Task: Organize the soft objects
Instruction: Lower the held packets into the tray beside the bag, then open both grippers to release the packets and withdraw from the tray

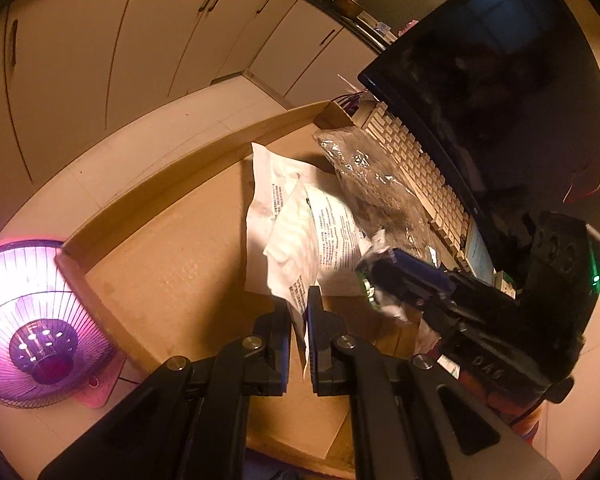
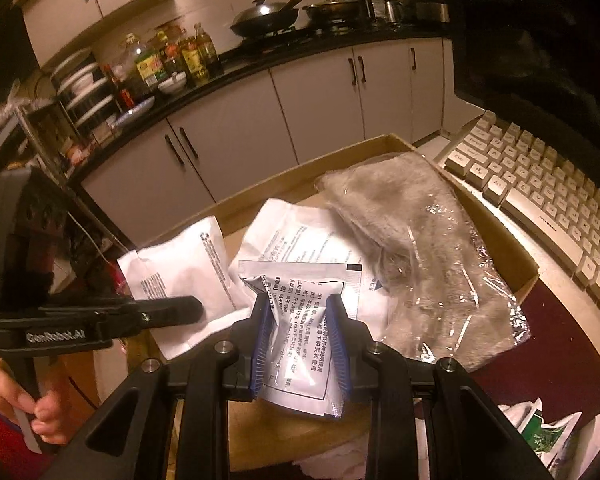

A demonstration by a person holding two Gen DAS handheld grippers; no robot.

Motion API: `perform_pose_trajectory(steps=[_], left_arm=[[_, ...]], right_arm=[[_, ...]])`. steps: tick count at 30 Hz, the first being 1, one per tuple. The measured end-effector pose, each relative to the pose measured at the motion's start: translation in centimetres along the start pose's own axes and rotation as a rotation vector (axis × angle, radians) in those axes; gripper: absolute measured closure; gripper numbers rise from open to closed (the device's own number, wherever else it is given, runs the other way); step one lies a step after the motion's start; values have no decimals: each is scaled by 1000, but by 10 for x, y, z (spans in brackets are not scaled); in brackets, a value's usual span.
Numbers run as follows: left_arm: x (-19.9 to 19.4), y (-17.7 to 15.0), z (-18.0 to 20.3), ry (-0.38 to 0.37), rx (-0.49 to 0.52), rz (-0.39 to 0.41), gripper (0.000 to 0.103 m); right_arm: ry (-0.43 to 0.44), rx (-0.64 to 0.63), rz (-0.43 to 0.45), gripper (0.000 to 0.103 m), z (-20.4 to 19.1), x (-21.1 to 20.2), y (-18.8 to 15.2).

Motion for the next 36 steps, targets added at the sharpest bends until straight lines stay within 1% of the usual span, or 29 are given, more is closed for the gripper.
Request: perform_pose_trajectory(steps=[3,6,7,12,16,17,19,20,21,23,24,26,28,30,31,33,35,36], left_arm=[[8,7,-1,15,9,-7,96],[15,16,0,12,11,-8,96],[15,17,0,11,14,-7,96],[19,23,2,14,31,-5,96],[18,23,2,16,35,-1,95],[17,22,1,22,34,4,93],[12,22,-1,19,23,11,86],[11,23,-3,15,18,14,77],[9,23,-4,12,11,19,65],[6,23,-5,16,5,29,54],[5,22,-5,17,6,33,53],[2,22,-4,10,9,37,50],[0,21,-2,6,15,44,44],[-1,20,2,4,30,44,35],[-1,20,4,8,42,40,34],[0,18,7,29,61,37,30],[0,16,9,68,87,24,30],[0,15,10,88,97,20,28]], right_arm=[[-42,-7,-17,73,4,12,-1],[-107,-2,-29,73,14,23,-3],[-116,7,-29,73,18,24,-3],[-149,29,-18,73,32,22,-1],[-141,32,-13,72,31,19,-2],[-137,34,-11,71,30,18,-2],[-129,38,-6,71,28,16,-3],[-125,37,-4,71,26,14,-3],[-123,35,0,71,24,13,-2],[-117,28,12,68,20,9,-1],[-114,27,18,62,18,6,-1],[-108,30,32,57,15,1,0],[-94,33,45,56,11,-5,0],[-84,34,54,53,7,-12,-1],[-79,34,60,51,6,-16,-1],[-71,36,72,44,4,-24,-3],[-68,45,79,41,4,-32,-4],[-64,51,83,40,4,-35,-5]])
Point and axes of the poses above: each gripper's, at about its wrist camera, not at the fingertips, and x roughly the way its jaws point, z to its right, y to its top, the point moved 6 cm from there along x, roughly the way its jaws point, and after that the axes turned 2 degrees about -y, right-handed, at the moved point
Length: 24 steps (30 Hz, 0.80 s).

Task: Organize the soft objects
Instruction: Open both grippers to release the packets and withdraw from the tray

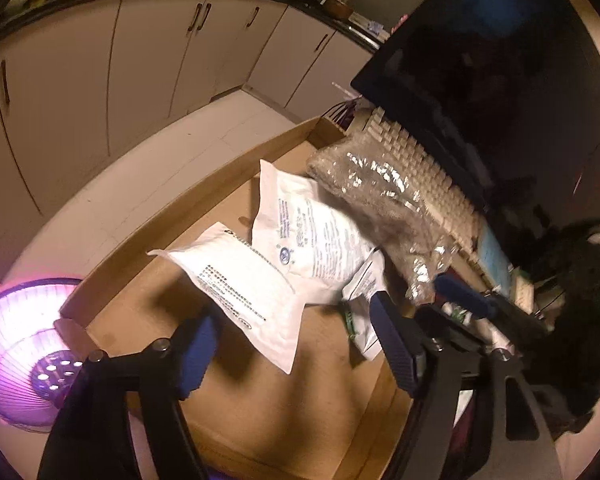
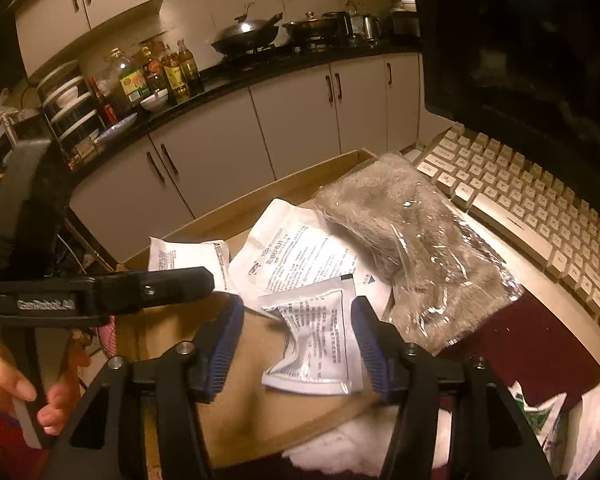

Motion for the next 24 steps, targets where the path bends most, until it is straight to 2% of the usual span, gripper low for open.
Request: perform_pose_trajectory(steps=[2,5,13,15,24], left_arm=[[-1,-4,-1,91,33,-13,24],[-7,-7,-1,136,76,-12,24],[-34,-10,0,184,115,39,20],[-40,-12,3,189,124,53,19],[-47,-29,17,165,132,59,18]], right_arm=[[2,6,6,38,2,-6,-1],[1,21,19,36,5,-12,-3],[12,75,13,33,17,-15,-10],[16,94,12,26,21,-18,-15],[40,179,13,10,41,-40,-36]])
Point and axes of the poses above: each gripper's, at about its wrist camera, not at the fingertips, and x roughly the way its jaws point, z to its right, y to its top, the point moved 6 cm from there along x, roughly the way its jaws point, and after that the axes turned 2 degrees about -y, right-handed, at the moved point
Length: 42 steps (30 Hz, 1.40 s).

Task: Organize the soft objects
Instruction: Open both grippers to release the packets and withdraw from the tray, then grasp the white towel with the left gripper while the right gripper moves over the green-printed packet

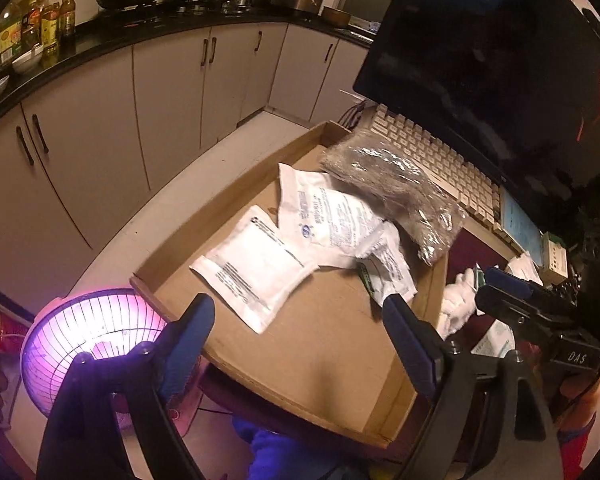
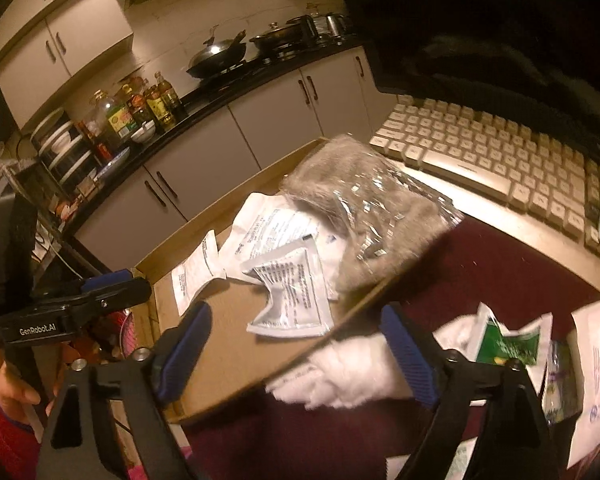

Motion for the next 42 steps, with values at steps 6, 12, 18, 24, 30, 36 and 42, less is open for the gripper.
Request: perform_pose_trajectory(steps=[6,12,18,24,30,36,42], left_arm=[[-7,-5,26,-23,55,4,17],[-2,-13,74,-71,159,-21,17],[13,-28,133,-94,329,-54,17],[41,-28,184,-38,558,-69,17],[78,-28,218,42,762,-81,17],[111,-35,221,75,815,-146,22],[131,-40,213,85,773,-203,45]], right_arm=[[-49,61,1,10,38,-30,-13],[-106,127,5,10,78,-59,-25],[-150,177,-3,10,108,-72,-40],[-168,200,-33,10,126,-75,-59],[-172,208,-56,10,133,-74,-72],[-177,202,-90,10,137,-71,-82],[-184,154,-147,10,134,-59,-93]])
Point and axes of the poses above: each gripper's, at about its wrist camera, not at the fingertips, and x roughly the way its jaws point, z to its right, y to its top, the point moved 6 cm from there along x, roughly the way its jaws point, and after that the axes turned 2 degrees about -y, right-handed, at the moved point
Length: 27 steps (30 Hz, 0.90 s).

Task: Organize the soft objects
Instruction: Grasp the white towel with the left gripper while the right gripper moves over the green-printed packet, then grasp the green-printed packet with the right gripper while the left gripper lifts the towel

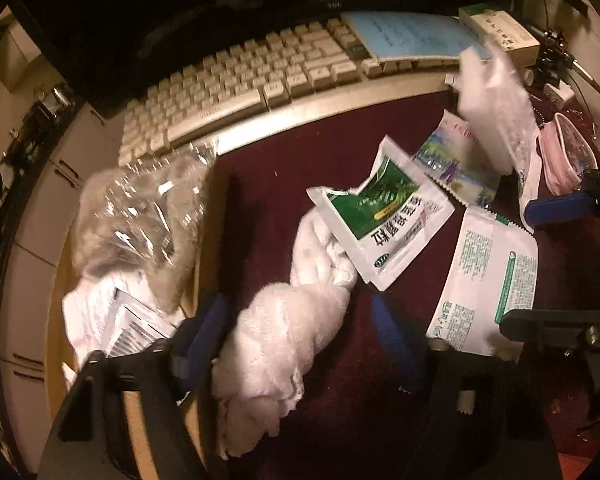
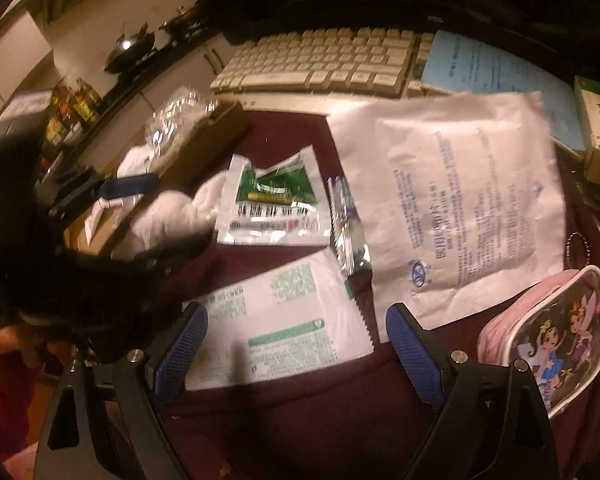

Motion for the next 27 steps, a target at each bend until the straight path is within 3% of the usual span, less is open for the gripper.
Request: perform_pose_trajectory(steps=[2,6,10,13,15,19,21,25,27], left_arm=[[3,-3,-2,18,-5,-4,51],[-3,-5,-4,-22,-45,-2,56],[-13,-13,0,-109,-87,-12,57],[-22,-24,4,-157,-111,-23,57],[-28,-32,6,-185,-125,-27,57],[-36,-56,9,-267,-181,-55,57],[-39,-60,12,-277,-179,-51,57],[-39,-62,15,-289,-190,-50,57],[-37,-62,14,-297,-204,-48,57]], right_arm=[[-17,-18,-1,10,-2,3,-1],[-12,-19,2,10,-2,5,1],[-16,-30,3,11,-2,6,-1],[-47,-51,9,23,-1,6,-1],[-66,-58,9,42,0,4,-1],[-70,-63,3,62,0,3,0],[-35,-61,-9,80,-5,6,2],[-25,-90,-11,82,-22,15,13],[-33,-94,7,90,-27,16,21]])
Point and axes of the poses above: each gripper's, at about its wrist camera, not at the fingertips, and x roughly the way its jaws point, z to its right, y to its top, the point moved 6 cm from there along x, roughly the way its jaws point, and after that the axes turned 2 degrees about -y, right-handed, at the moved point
